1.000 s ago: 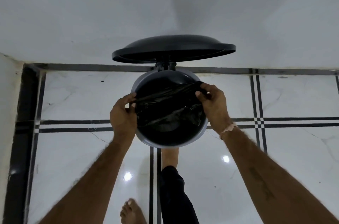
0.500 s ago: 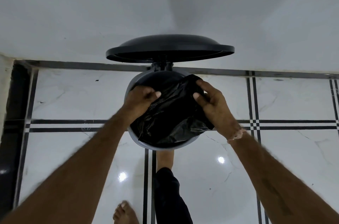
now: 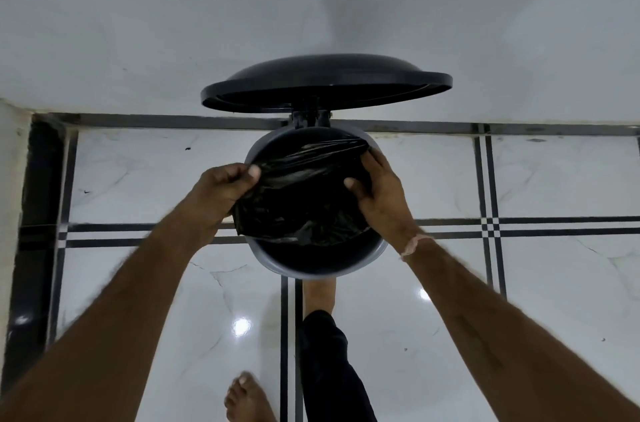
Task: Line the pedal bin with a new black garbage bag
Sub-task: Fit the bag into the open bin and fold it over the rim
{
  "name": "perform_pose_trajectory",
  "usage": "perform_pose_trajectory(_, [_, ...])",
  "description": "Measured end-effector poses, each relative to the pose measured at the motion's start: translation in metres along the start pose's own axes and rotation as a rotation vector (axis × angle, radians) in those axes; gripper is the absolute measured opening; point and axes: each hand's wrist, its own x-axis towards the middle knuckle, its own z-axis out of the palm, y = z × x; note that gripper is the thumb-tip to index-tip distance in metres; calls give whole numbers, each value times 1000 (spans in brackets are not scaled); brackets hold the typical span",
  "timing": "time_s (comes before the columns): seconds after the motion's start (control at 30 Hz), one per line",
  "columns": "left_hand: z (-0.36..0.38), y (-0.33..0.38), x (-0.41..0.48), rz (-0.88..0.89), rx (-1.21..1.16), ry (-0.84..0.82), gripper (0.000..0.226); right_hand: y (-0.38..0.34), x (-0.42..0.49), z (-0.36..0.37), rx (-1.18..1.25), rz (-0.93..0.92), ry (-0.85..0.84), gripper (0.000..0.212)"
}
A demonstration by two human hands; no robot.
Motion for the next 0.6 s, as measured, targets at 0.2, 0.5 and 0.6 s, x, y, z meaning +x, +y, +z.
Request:
perform_pose_trajectory(0.2, [2, -6, 11, -37, -467, 160, 10, 1, 2, -14, 330, 189, 51, 33])
perform_pose_trajectory(0.5, [-3, -12, 5, 128, -129, -13, 26, 10, 9, -32, 724, 197, -23, 34])
perform_pose_trajectory(0.6, [-1, -12, 2, 164, -2, 23, 28, 14, 10, -31, 567, 161, -21, 45])
